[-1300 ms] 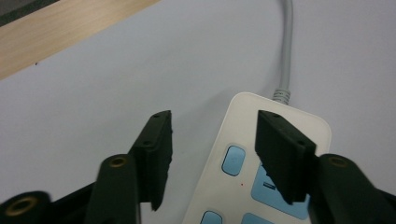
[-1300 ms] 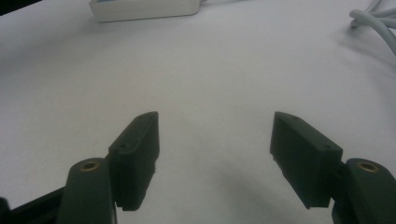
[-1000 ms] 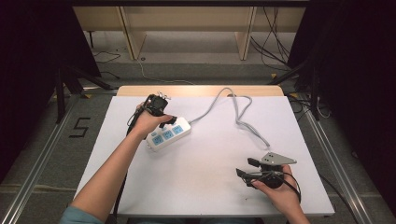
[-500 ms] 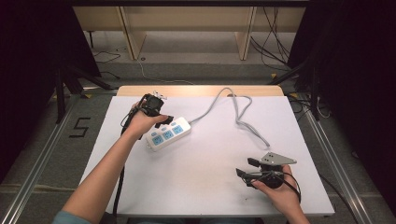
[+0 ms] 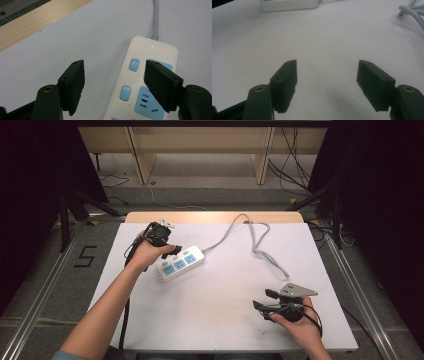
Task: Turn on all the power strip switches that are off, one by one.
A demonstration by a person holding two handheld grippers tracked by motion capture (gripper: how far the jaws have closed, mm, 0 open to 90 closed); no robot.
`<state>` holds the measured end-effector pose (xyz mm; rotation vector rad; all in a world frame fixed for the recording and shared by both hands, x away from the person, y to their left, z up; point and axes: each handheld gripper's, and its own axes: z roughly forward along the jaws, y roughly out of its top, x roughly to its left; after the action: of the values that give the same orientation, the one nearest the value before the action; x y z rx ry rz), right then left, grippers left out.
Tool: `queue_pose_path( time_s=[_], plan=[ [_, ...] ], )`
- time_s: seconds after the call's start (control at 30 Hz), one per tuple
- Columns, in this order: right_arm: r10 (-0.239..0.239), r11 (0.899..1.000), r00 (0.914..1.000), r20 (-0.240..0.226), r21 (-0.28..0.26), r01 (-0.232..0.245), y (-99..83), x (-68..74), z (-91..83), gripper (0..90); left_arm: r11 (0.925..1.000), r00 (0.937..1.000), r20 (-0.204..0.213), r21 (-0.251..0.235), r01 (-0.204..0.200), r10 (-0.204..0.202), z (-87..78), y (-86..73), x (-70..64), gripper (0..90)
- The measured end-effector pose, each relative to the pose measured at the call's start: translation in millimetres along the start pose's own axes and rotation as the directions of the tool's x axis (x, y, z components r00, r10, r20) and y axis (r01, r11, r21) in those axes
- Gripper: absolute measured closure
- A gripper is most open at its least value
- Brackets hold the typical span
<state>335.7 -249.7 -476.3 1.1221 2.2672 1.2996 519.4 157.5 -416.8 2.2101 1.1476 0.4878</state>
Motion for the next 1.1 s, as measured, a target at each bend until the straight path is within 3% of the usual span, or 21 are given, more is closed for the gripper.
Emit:
queue_pose_path(
  time_s=[0.07, 0.2, 0.27, 0.4, 0.63, 1.1],
  plan=[
    [0.002, 1.000, 1.0000, 0.000, 0.002, -0.002, 0.0, 0.3, -0.1, 33.9, 1.0000, 0.9999, 0.010, -0.004, 0.004, -0.004, -2.5, 0.0, 0.6, 42.9],
    [0.001, 1.000, 1.0000, 0.001, 0.000, -0.001, 0.0, 0.2, 0.0, 33.9, 0.9995, 0.9992, -0.029, 0.018, -0.027, 0.028, -7.5, -0.5, 0.3, 63.6],
    [0.001, 1.000, 1.0000, 0.001, 0.001, -0.001, 0.0, 0.4, 0.0, 33.9, 0.9996, 0.9992, -0.034, 0.018, -0.023, 0.023, -9.5, -1.2, 1.2, 75.3],
    [0.001, 1.000, 1.0000, 0.000, 0.002, -0.001, 0.1, 0.6, 0.0, 33.9, 0.9988, 0.9991, -0.035, 0.044, -0.023, 0.025, -10.6, -4.7, 3.4, 89.3],
    [0.000, 1.000, 1.0000, -0.002, 0.005, 0.000, 0.1, 0.6, 0.2, 33.9, 0.9947, 1.0000, -0.009, 0.103, 0.005, -0.004, -7.1, -11.7, 6.6, 89.5],
    [0.001, 1.000, 1.0000, -0.002, 0.005, -0.001, 0.1, 0.7, 0.3, 33.9, 0.9835, 0.9999, 0.009, 0.180, -0.016, 0.014, -1.5, -16.6, 5.4, 89.4]
  ],
)
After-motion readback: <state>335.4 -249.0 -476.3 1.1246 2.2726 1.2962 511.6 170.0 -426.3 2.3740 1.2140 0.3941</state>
